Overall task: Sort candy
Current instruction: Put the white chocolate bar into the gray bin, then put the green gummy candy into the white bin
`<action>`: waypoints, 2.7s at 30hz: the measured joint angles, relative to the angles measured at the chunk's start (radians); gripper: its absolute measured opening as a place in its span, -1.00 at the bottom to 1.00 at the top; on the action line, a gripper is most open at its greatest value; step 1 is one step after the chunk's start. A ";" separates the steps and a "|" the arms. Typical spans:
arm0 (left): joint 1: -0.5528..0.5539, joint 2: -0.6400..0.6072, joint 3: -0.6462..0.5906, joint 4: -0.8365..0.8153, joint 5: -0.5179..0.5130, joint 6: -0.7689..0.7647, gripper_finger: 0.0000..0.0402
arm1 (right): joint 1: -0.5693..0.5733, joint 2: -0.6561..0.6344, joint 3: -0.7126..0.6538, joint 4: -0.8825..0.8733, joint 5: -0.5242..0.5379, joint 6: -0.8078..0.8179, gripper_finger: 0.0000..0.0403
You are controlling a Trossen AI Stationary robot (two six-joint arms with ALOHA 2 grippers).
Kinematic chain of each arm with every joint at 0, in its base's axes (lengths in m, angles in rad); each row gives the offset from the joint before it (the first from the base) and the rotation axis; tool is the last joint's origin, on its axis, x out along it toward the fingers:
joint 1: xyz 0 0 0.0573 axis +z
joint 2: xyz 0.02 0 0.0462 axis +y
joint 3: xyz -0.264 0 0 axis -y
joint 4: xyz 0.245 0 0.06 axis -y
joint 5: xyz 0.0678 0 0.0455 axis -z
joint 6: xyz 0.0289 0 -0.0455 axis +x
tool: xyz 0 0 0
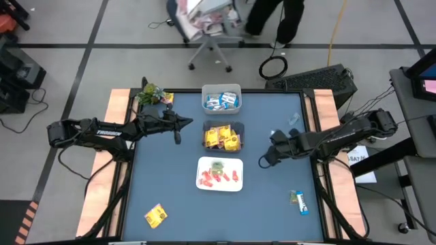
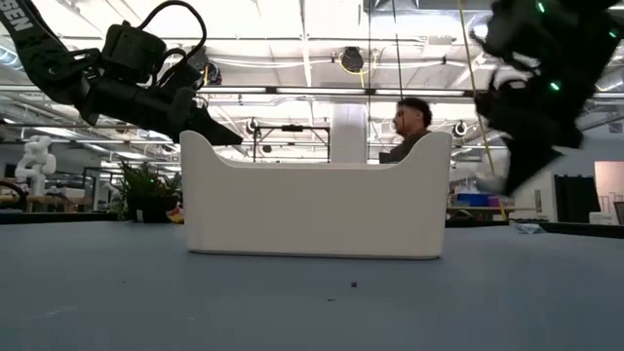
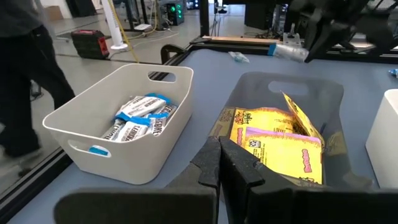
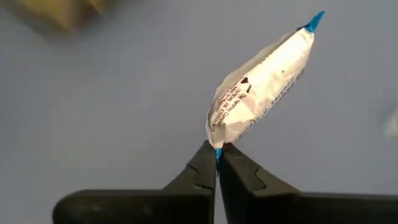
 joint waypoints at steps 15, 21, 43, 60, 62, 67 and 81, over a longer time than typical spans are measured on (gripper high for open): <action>0.000 0.000 0.000 0.003 0.000 0.000 -0.97 | -0.218 0.070 0.123 0.540 -0.026 -0.549 -1.00; -0.001 0.000 0.001 0.006 0.000 -0.001 -0.97 | -0.400 0.222 0.291 0.548 -0.135 -0.692 -1.00; -0.003 0.000 0.001 -0.011 0.000 0.000 -0.97 | -0.764 0.812 0.914 0.205 -0.448 -0.964 -0.96; -0.003 0.000 0.001 -0.046 0.043 0.001 -0.97 | -0.706 0.709 0.918 0.067 -0.346 -1.042 -0.69; -0.004 0.000 0.001 -0.053 0.049 0.006 -0.97 | -0.674 0.652 0.918 0.066 -0.317 -1.053 -0.86; -0.003 0.000 0.001 -0.053 0.049 0.007 -0.97 | -0.592 0.494 0.862 0.101 -0.307 -1.045 -0.96; -0.003 0.000 0.001 -0.053 0.048 0.005 -0.97 | -0.270 0.077 0.294 0.168 -0.260 -0.612 -1.00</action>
